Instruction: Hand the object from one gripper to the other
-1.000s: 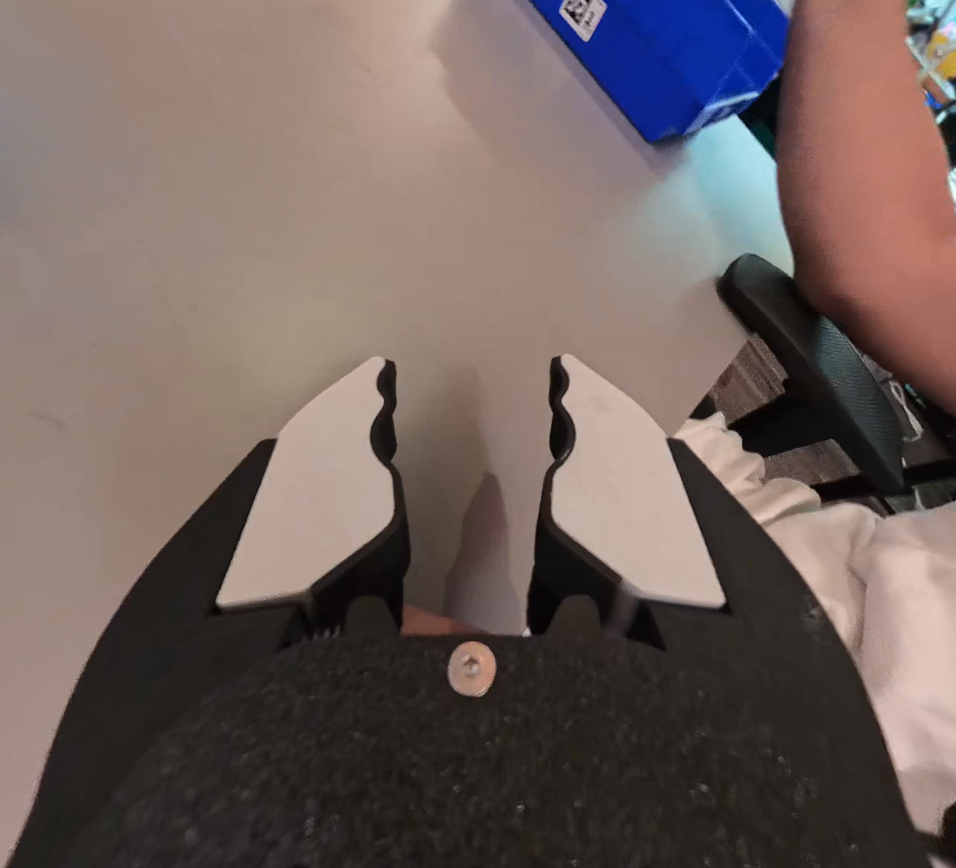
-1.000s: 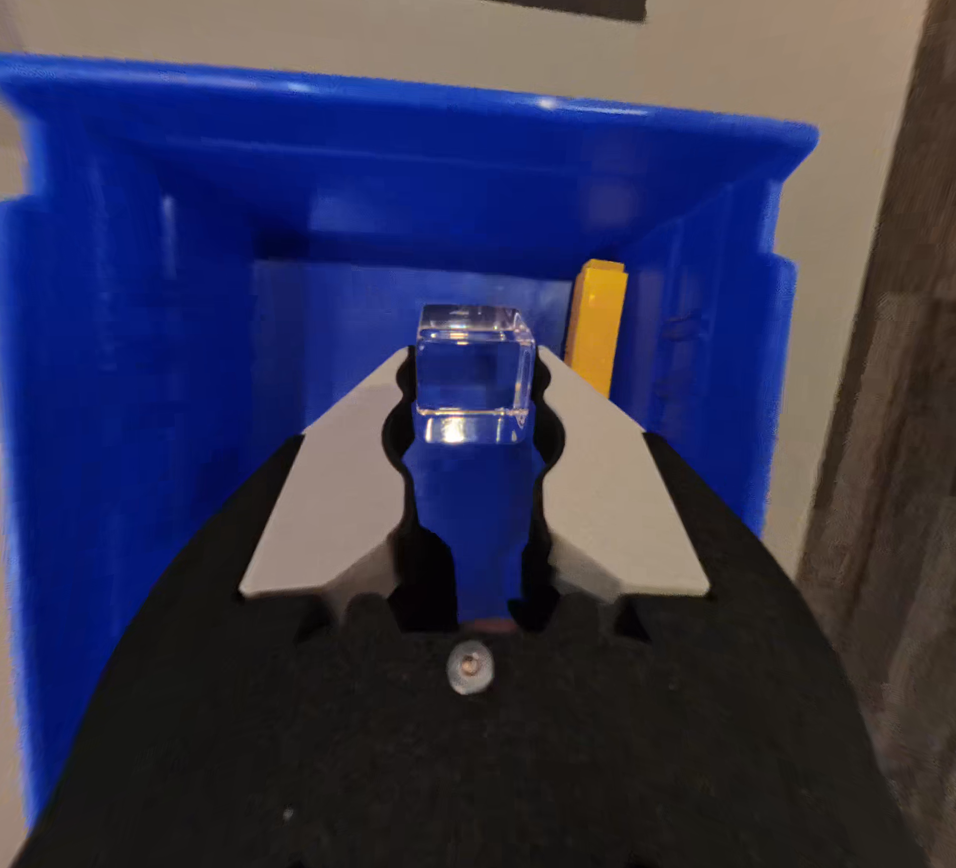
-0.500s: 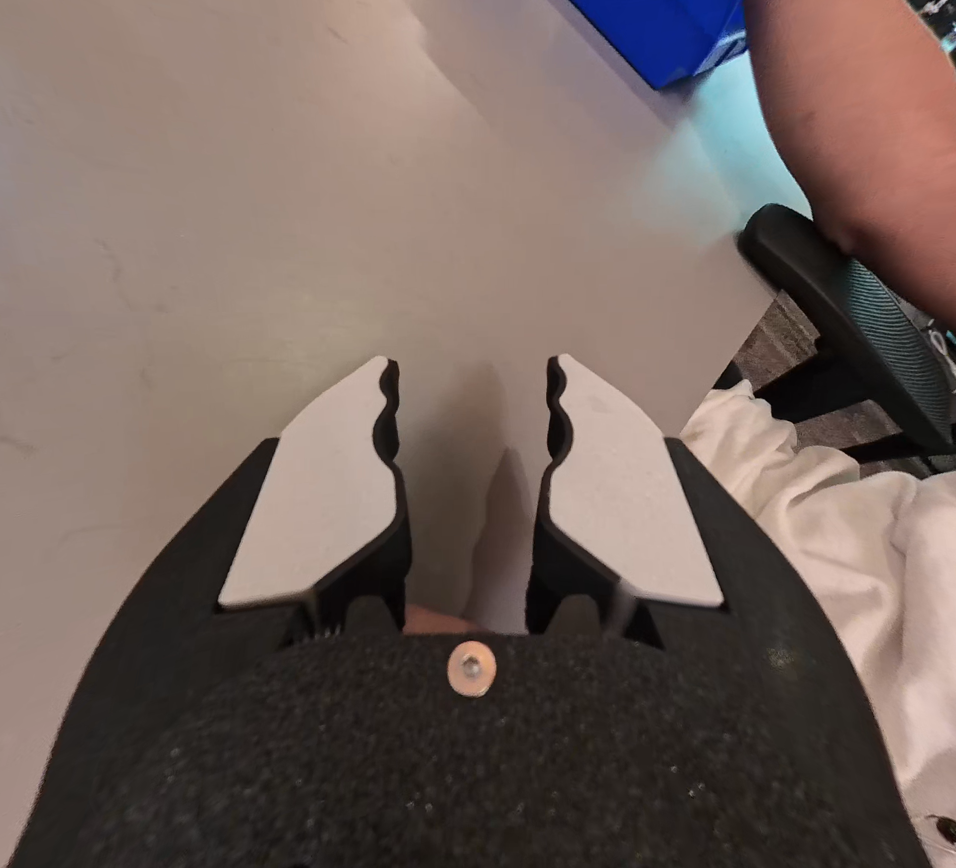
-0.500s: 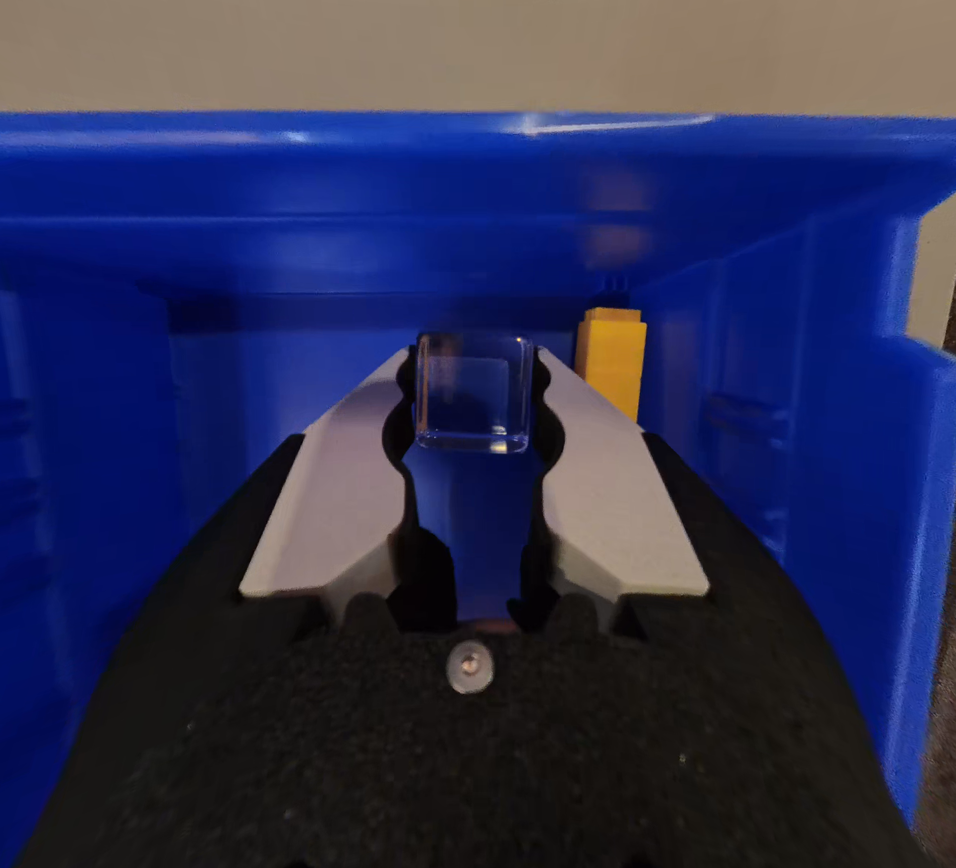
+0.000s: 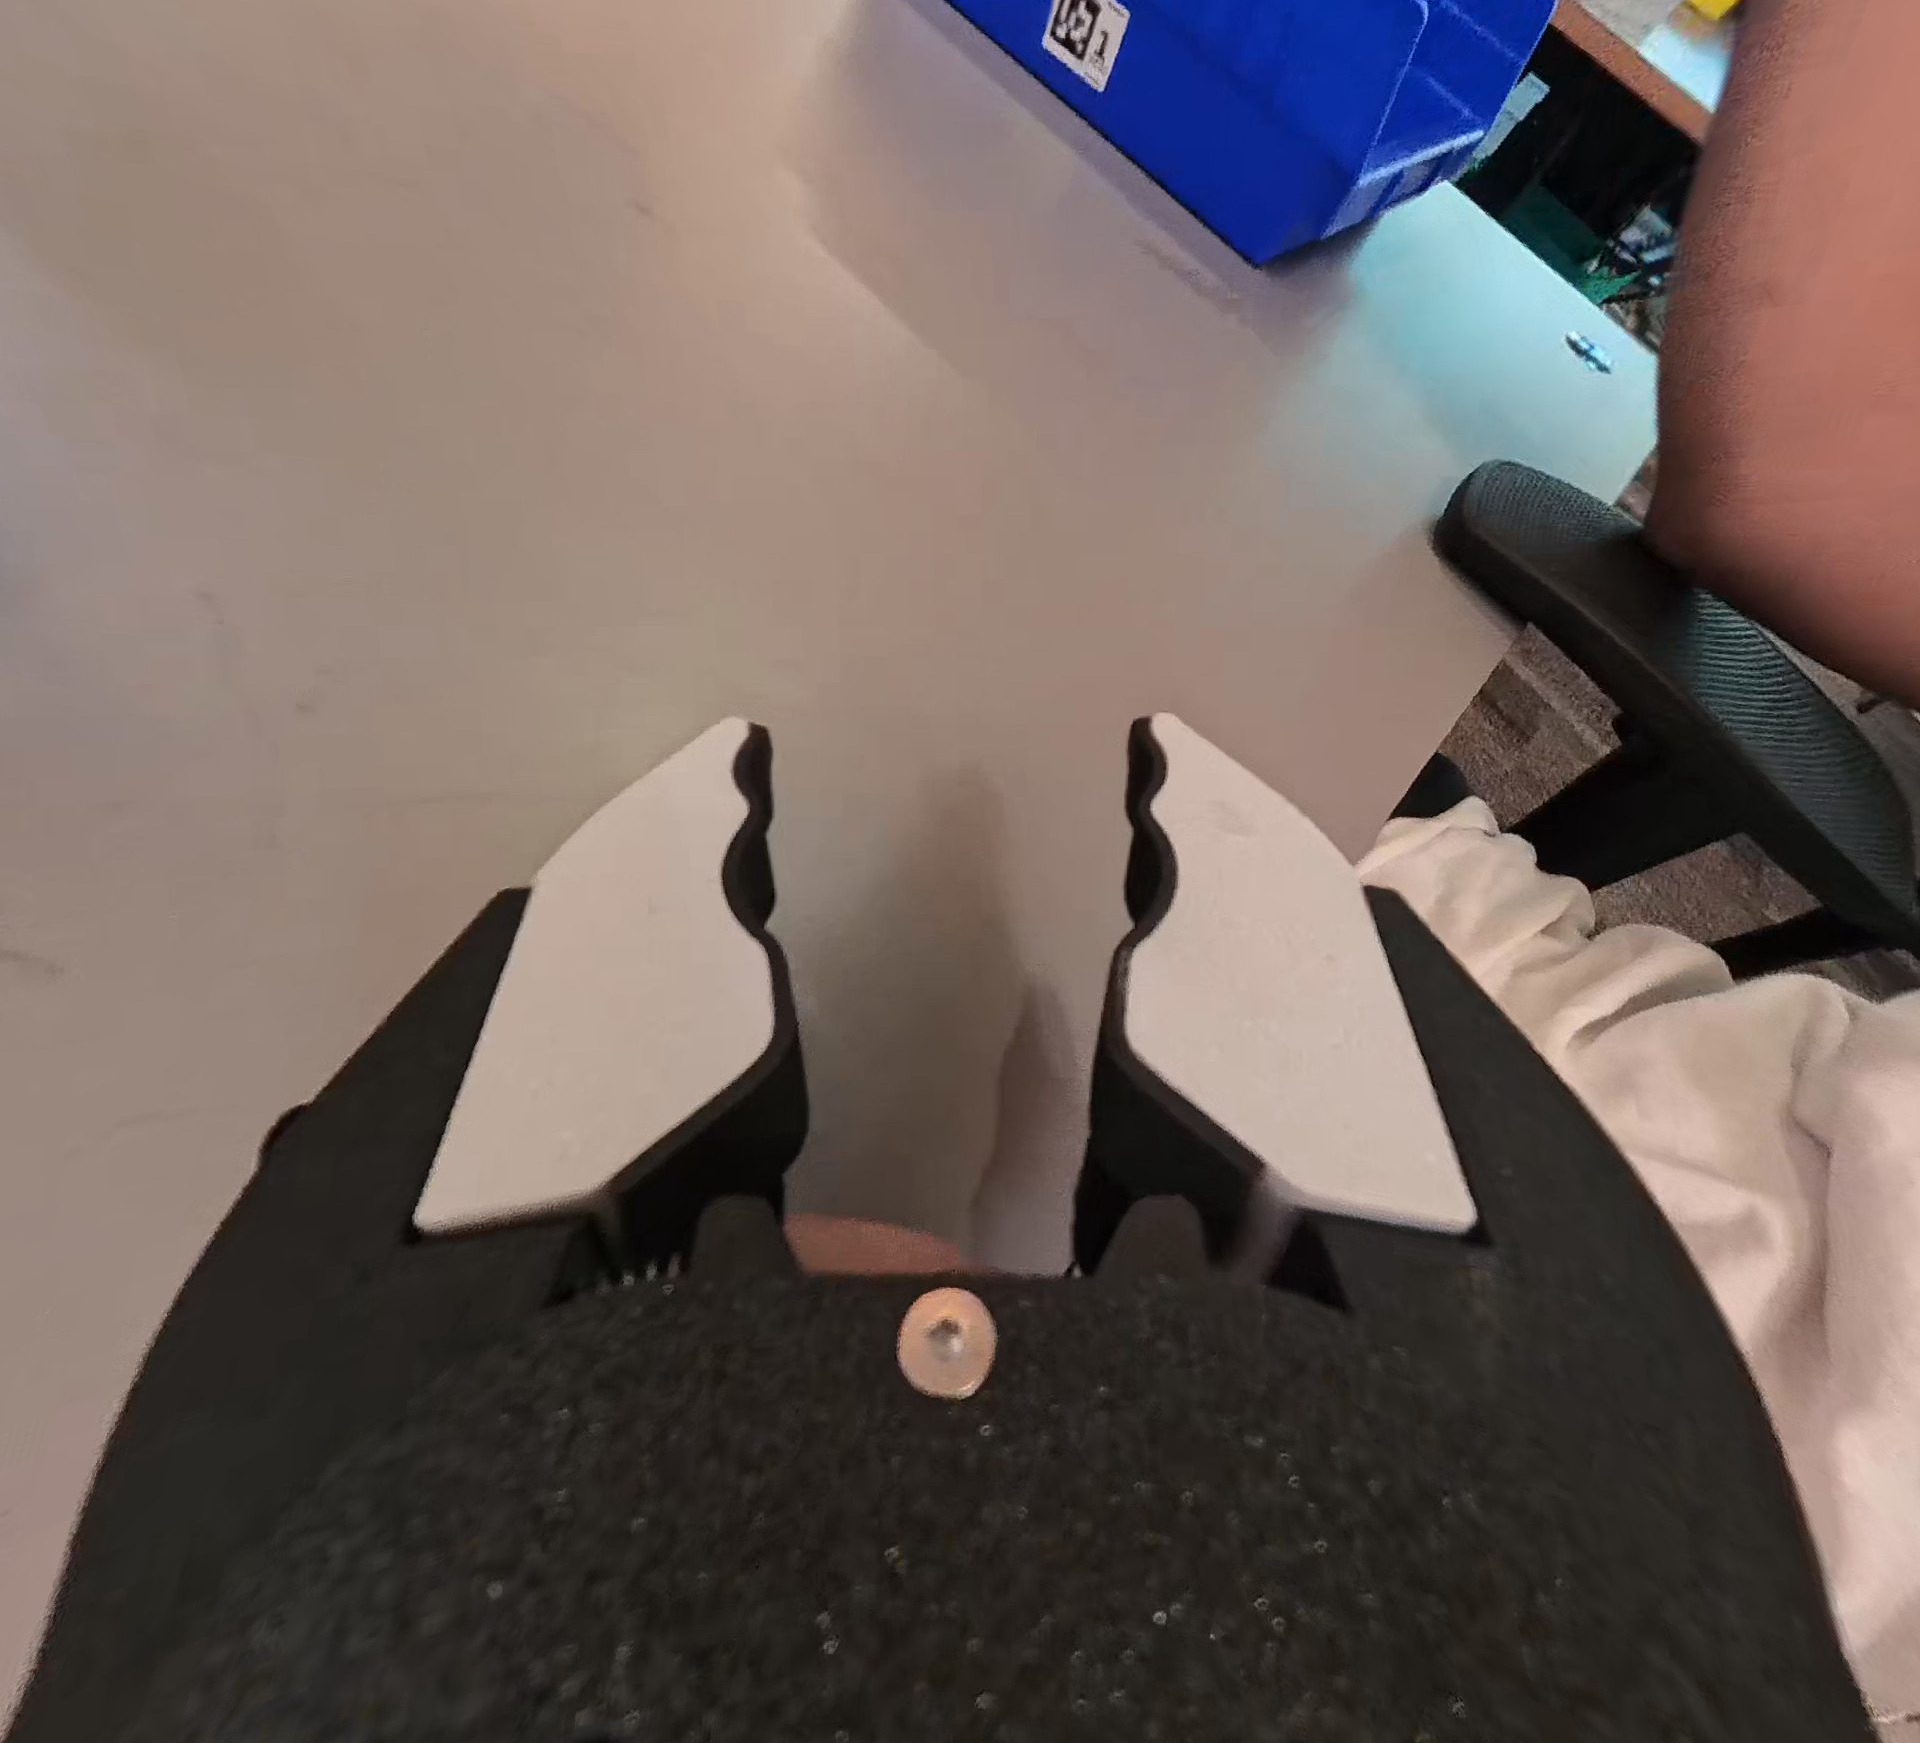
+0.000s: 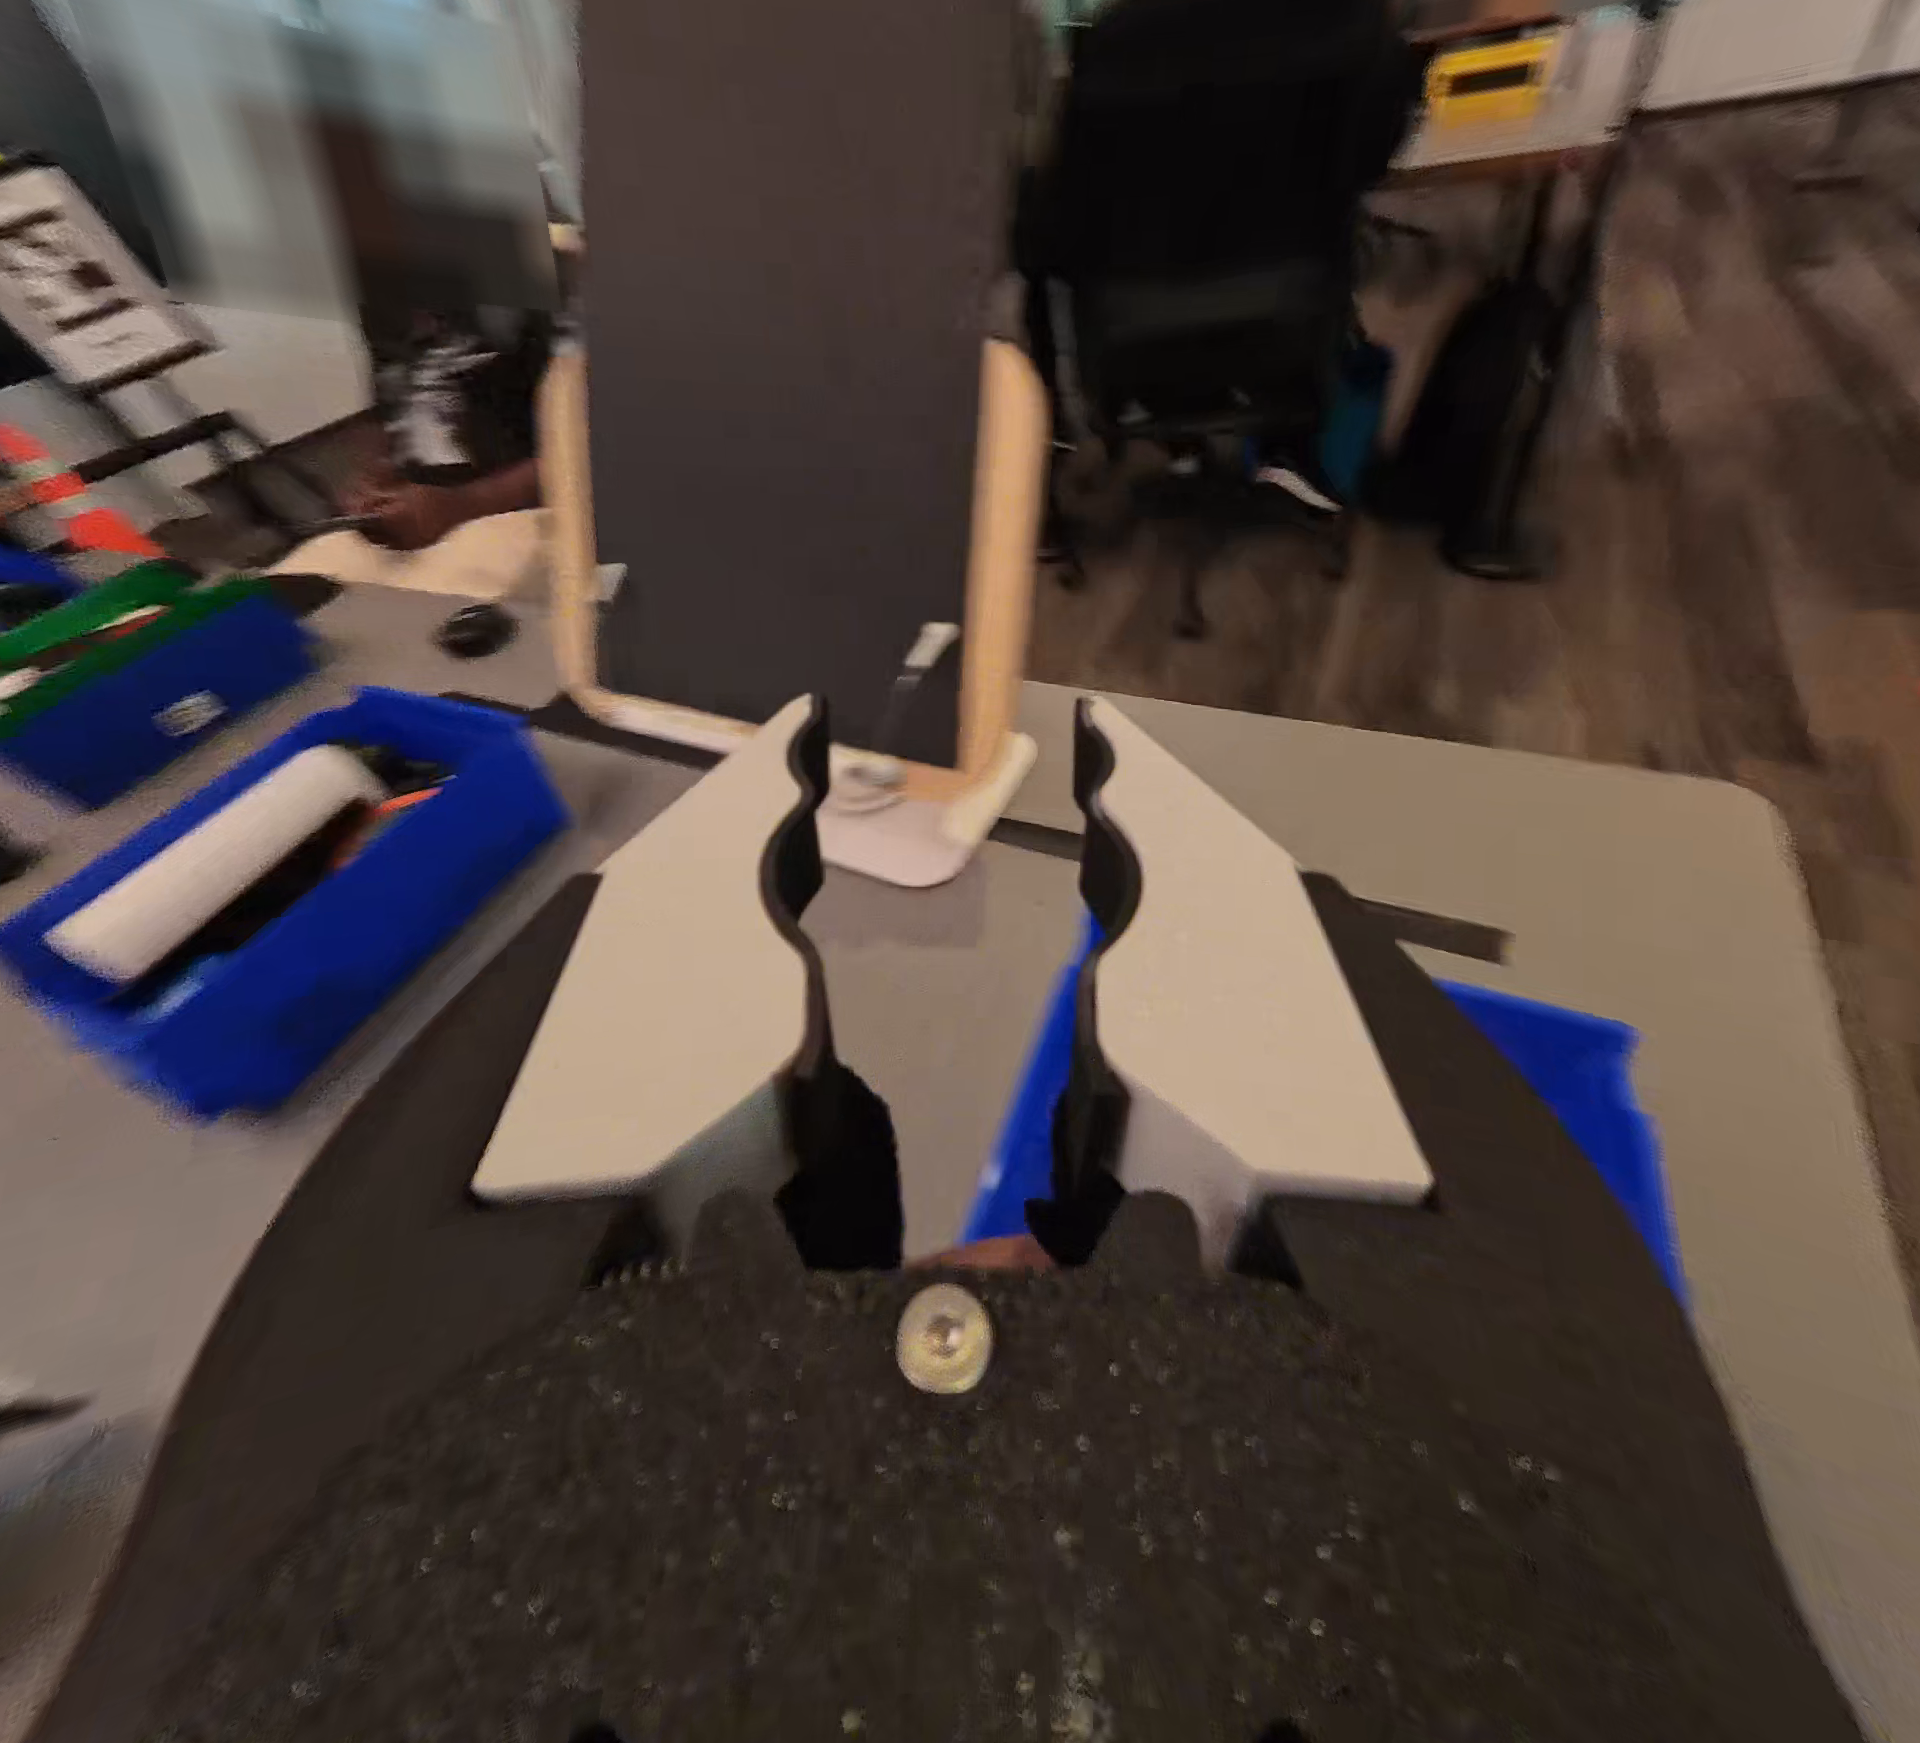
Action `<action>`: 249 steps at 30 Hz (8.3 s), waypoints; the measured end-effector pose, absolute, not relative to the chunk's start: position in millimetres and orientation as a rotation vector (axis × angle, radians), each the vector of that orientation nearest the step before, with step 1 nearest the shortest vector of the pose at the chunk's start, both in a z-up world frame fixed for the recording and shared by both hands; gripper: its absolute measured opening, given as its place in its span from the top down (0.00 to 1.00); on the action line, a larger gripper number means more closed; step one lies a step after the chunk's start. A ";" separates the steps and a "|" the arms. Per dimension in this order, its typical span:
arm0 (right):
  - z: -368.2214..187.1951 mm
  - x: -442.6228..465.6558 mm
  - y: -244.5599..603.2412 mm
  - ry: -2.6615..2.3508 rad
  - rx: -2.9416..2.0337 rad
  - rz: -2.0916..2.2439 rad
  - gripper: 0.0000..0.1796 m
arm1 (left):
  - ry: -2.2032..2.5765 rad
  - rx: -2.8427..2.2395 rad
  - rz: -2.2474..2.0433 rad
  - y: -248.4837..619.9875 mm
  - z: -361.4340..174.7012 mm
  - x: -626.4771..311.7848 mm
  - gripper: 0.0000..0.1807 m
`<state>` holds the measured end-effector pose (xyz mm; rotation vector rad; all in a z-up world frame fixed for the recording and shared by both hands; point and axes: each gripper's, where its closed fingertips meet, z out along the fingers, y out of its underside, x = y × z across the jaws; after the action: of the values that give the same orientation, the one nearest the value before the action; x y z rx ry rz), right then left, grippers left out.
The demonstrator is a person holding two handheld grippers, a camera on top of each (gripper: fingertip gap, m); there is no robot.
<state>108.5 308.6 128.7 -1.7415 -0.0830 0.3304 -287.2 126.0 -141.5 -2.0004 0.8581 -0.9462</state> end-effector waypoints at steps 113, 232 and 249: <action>-101.1 -157.6 183.4 -1.154 -1.887 1.378 1.00 | 1.095 -1.622 -1.404 221.3 -53.9 -280.8 0.72; -62.5 -239.9 188.5 -0.906 -1.647 1.533 0.47 | 0.957 -1.564 -1.416 203.3 -10.5 -239.1 0.45; -87.4 -288.2 177.8 -1.005 -1.683 1.374 0.45 | 1.010 -1.640 -1.295 207.9 -26.4 -230.1 0.51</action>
<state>-288.2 177.8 -87.4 -1.6834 -1.0049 1.3736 -230.1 207.9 -26.4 -1.6405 1.0102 -1.2947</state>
